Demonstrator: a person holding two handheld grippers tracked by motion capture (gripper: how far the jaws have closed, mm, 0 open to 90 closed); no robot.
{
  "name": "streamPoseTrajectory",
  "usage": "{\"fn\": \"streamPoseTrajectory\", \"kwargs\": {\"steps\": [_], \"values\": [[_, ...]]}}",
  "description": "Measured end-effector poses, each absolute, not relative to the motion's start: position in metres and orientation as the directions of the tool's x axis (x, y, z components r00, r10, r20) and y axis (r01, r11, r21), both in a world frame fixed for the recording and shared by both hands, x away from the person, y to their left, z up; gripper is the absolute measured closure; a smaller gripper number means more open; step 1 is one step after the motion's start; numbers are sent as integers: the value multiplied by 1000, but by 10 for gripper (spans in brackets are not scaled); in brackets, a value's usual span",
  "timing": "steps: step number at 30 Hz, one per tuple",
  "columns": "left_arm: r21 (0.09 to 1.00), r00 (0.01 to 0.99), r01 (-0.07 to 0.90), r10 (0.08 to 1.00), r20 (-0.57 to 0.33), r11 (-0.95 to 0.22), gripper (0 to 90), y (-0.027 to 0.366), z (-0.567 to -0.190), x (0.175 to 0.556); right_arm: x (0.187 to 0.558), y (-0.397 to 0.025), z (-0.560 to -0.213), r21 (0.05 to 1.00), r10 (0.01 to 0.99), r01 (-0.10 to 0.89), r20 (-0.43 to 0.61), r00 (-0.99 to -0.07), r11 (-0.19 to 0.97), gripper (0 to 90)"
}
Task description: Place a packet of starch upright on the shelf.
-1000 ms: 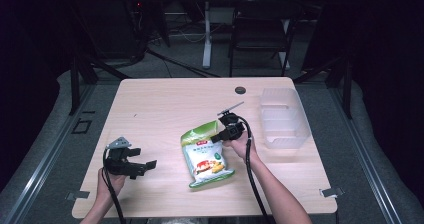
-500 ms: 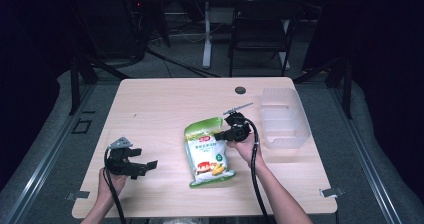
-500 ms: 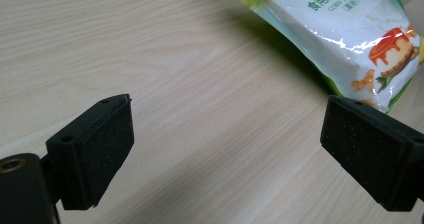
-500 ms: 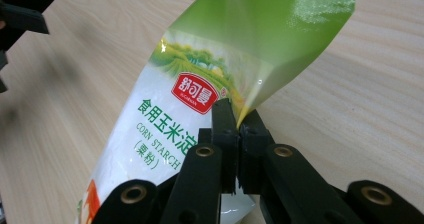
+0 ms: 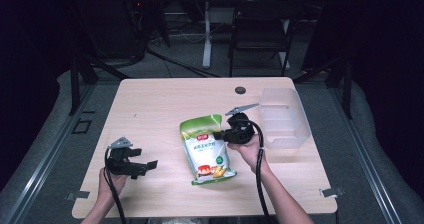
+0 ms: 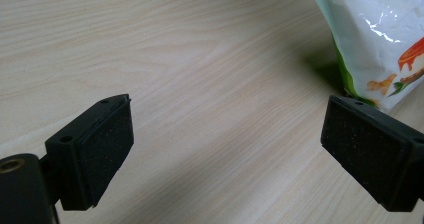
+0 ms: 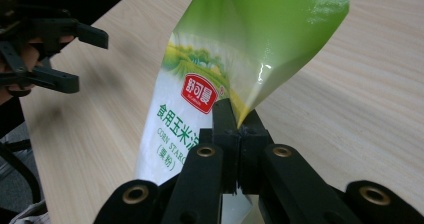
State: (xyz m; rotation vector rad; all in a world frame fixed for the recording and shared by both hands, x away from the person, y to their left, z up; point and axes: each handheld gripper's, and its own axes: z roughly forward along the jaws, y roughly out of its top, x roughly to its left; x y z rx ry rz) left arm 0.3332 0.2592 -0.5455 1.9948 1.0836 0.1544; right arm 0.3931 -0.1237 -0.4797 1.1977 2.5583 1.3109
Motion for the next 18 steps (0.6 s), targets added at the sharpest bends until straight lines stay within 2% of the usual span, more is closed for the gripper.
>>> {"fn": "streamPoseTrajectory", "kwargs": {"steps": [18], "values": [[719,613,641,743,-268,-269,69,258,-547,334,371,-136,-451,758,638,553,241,-731,347,897]]}}
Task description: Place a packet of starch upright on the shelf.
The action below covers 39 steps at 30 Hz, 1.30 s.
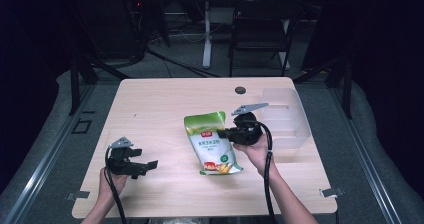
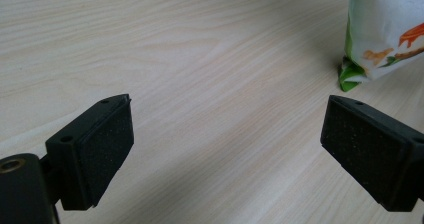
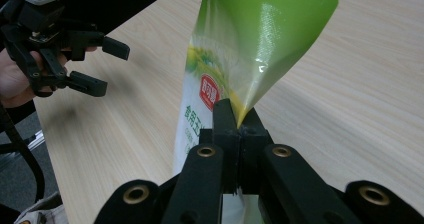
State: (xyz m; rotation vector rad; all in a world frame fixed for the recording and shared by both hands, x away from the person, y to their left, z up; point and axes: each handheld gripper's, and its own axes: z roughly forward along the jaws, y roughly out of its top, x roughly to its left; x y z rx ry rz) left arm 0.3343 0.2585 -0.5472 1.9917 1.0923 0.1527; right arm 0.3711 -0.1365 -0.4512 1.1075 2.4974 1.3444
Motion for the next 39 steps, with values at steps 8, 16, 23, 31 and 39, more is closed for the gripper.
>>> {"fn": "streamPoseTrajectory", "kwargs": {"steps": [8,16,23,31,39], "values": [[715,611,646,742,-276,-267,68,259,-548,335,363,-143,-441,771,646,526,201,-736,360,897],[714,608,647,746,-272,-267,67,259,-549,336,358,-151,-432,779,658,509,171,-733,365,897],[717,611,643,744,-269,-270,67,258,-548,335,355,-161,-424,784,680,503,145,-719,364,898],[713,614,644,742,-268,-276,67,257,-549,336,352,-178,-414,789,703,504,134,-698,351,899],[714,603,648,751,-269,-265,67,258,-549,336,351,-190,-403,796,721,496,112,-684,347,898]]}}
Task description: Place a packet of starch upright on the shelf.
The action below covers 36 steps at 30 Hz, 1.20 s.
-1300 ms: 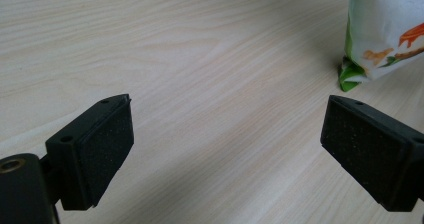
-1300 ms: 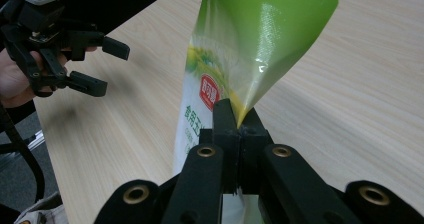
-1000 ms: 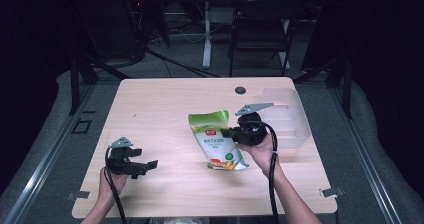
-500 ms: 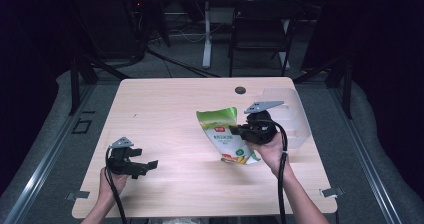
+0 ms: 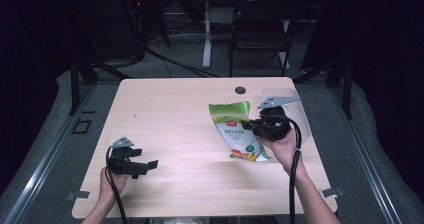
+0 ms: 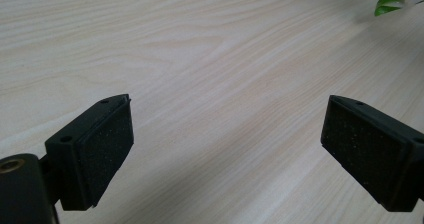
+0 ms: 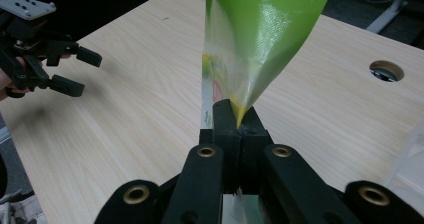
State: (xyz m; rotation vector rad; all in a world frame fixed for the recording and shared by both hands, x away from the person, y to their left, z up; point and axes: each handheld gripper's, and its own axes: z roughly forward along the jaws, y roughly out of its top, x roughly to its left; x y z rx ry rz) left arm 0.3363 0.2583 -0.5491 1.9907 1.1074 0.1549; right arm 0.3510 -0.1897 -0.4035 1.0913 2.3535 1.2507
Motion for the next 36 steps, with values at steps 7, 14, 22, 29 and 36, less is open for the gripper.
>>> {"fn": "streamPoseTrajectory", "kwargs": {"steps": [7,14,22,29,36], "values": [[710,600,653,752,-273,-264,67,259,-550,337,353,-198,-398,799,737,495,99,-669,341,898],[716,603,647,752,-269,-263,68,258,-549,336,356,-206,-390,805,755,494,91,-649,328,898],[714,604,648,750,-270,-265,67,258,-549,336,362,-213,-382,807,775,493,71,-628,326,898],[705,601,657,750,-276,-267,68,259,-550,337,367,-219,-371,812,791,488,55,-609,320,899],[710,599,653,753,-272,-262,68,258,-551,337,376,-225,-360,817,809,487,45,-587,308,898]]}}
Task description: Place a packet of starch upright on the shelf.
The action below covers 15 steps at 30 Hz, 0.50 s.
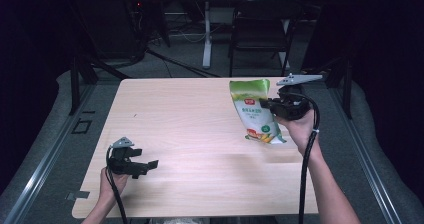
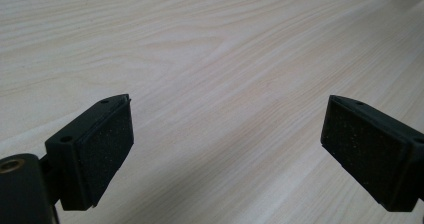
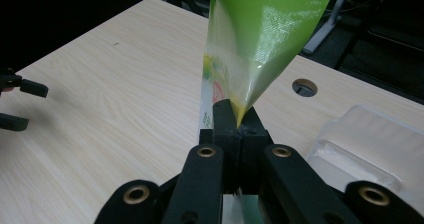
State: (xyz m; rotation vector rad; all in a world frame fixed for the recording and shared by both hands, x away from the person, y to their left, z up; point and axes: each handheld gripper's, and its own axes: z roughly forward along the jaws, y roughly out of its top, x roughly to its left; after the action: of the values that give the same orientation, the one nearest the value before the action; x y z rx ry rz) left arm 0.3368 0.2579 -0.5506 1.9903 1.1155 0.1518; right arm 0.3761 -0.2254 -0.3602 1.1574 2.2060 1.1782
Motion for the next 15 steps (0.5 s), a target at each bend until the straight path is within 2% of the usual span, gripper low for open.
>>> {"fn": "streamPoseTrajectory", "kwargs": {"steps": [15], "values": [[713,608,643,752,-255,-278,67,257,-549,336,393,-235,-345,819,836,488,19,-548,301,898]]}}
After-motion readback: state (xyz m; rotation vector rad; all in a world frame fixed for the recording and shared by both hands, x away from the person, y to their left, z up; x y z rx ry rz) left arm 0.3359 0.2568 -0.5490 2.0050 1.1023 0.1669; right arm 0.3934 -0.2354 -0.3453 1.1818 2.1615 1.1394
